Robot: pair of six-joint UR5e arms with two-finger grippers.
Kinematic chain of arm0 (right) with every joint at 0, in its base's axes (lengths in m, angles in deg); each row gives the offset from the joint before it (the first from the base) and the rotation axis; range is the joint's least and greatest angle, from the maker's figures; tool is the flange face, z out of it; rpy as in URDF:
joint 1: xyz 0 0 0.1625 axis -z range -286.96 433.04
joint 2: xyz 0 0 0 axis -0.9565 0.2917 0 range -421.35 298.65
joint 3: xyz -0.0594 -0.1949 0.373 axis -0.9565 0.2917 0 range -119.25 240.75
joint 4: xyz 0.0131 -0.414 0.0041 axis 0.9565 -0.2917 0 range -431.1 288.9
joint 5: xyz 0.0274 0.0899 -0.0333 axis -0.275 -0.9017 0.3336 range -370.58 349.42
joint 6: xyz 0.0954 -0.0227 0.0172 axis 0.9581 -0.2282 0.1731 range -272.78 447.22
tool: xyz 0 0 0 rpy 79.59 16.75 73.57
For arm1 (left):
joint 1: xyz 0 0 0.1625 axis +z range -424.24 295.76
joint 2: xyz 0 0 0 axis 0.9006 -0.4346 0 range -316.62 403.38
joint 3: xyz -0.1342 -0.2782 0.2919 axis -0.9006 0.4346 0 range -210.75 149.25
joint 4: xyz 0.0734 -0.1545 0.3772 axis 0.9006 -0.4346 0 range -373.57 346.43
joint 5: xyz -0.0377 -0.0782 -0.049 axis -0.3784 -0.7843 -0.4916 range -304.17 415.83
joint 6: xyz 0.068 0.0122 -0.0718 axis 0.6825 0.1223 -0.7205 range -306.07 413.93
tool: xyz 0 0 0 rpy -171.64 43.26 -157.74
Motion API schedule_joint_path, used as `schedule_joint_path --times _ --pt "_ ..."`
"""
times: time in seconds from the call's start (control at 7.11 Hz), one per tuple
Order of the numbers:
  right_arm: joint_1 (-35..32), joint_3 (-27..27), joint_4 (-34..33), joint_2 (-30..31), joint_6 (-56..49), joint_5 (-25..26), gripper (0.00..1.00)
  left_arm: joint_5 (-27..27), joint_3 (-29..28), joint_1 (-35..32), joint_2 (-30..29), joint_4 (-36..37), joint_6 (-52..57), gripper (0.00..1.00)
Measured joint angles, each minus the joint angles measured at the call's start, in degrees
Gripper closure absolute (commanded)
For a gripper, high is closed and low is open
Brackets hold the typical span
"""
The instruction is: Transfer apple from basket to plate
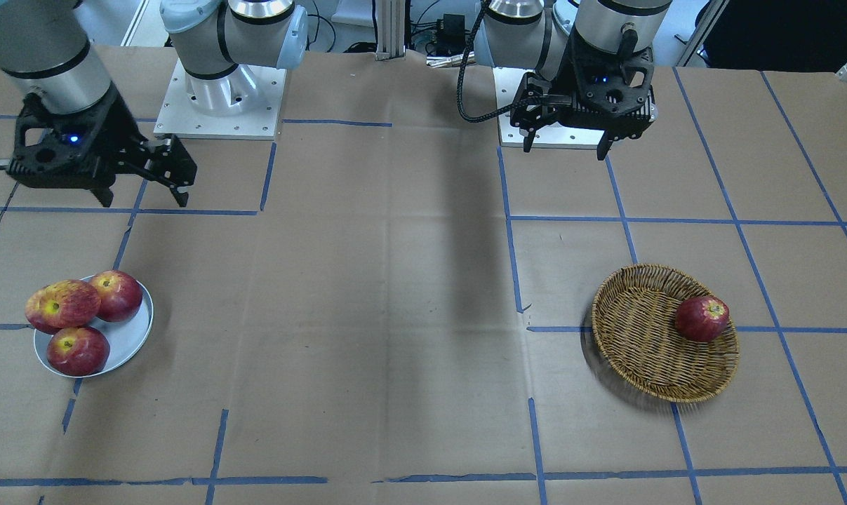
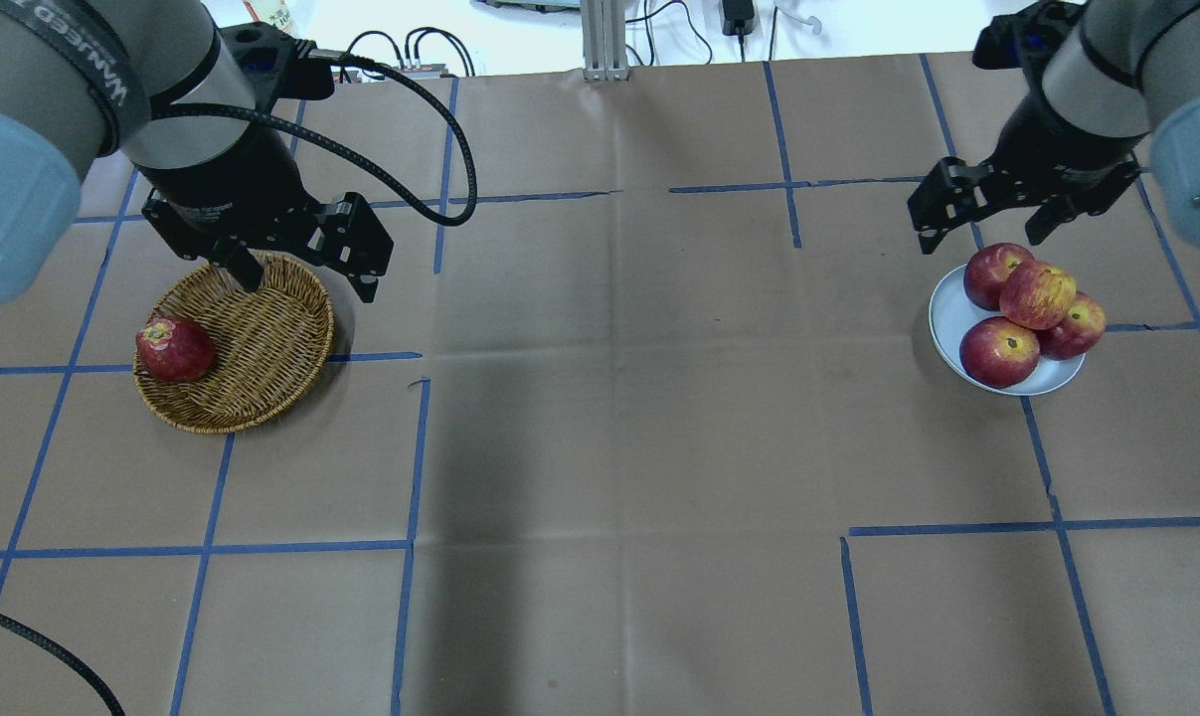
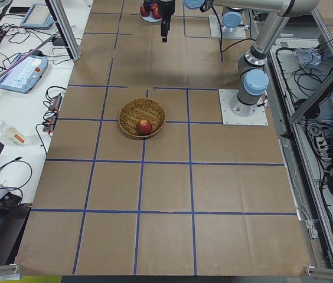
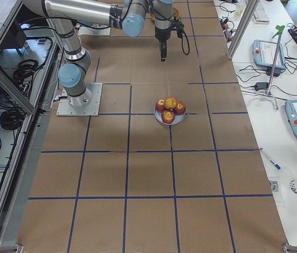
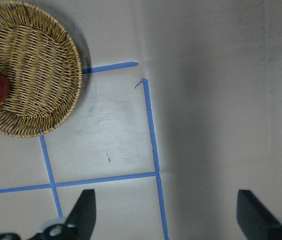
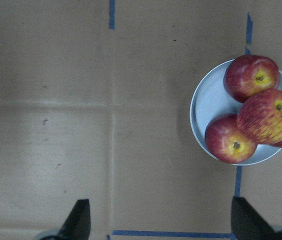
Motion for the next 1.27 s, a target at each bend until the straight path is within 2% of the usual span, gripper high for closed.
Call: schedule_joint_path --times 0.28,0.7,1.27 --pt "-5.2 2.4 2.8 -0.4 6.5 1.8 0.00 0.0 0.1 0.0 0.1 0.0 0.1 0.01" --pt "-5.9 7.9 9.2 -3.7 7.2 2.3 0.00 0.0 0.1 0.0 0.1 0.0 0.1 0.01" --pt "-6.0 8.3 10.0 -3.8 7.1 2.2 0.00 0.0 0.1 0.0 0.1 0.0 0.1 0.01"
